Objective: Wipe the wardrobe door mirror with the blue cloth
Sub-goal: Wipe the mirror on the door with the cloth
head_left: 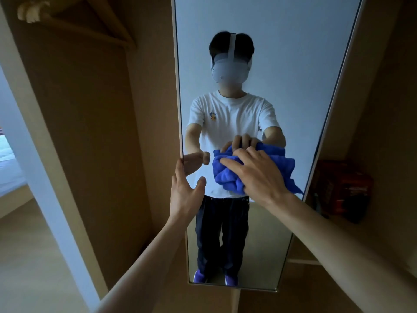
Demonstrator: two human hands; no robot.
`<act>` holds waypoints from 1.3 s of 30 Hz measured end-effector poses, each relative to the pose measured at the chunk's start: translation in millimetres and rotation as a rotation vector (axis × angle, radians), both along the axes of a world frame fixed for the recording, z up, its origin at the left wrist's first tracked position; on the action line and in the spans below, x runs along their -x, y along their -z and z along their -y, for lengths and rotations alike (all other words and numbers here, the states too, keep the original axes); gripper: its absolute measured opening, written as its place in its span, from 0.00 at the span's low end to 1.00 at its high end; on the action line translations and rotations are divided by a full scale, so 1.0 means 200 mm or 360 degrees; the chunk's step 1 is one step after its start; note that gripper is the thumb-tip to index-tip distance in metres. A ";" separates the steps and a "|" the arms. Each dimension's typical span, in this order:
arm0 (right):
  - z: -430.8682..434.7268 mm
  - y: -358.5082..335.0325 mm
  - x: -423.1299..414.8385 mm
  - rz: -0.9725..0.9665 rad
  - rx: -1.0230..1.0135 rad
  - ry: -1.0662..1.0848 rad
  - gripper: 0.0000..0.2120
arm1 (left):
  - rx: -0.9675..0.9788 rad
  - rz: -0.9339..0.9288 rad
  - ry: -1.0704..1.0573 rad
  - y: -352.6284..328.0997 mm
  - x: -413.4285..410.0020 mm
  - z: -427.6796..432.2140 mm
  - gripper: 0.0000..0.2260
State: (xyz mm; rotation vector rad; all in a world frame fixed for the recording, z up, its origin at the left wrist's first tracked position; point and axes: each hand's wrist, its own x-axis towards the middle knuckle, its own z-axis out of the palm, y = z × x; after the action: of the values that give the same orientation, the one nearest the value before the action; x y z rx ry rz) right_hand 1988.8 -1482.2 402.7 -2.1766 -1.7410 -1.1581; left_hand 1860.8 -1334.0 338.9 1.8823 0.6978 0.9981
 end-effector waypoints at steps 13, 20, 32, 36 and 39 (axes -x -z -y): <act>0.10 -0.28 -0.13 0.0188 -0.0115 0.0062 0.17 | 0.0023 -0.0098 -0.0188 0.02 -0.06 0.09 0.40; 0.14 0.01 -0.13 0.0164 -0.0002 0.0028 0.16 | -0.0006 -0.0123 -0.0256 0.04 -0.07 0.10 0.40; 0.20 -0.03 -0.19 -0.0091 -0.0015 -0.0045 0.20 | 0.0005 -0.0110 -0.0248 0.03 -0.04 0.11 0.39; 0.23 -0.19 -0.24 0.0020 -0.0087 0.0064 0.22 | 0.0010 -0.0140 -0.0281 0.03 -0.06 0.12 0.40; 0.27 -0.28 -0.26 0.0027 -0.0156 0.0054 0.21 | 0.0028 -0.0143 -0.0307 0.03 -0.08 0.14 0.41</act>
State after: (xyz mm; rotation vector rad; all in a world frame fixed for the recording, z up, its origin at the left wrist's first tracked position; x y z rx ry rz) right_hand 2041.4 -1535.3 458.5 -2.1533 -1.6240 -1.2457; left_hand 1876.9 -1361.8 332.8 1.8801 0.9528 1.0278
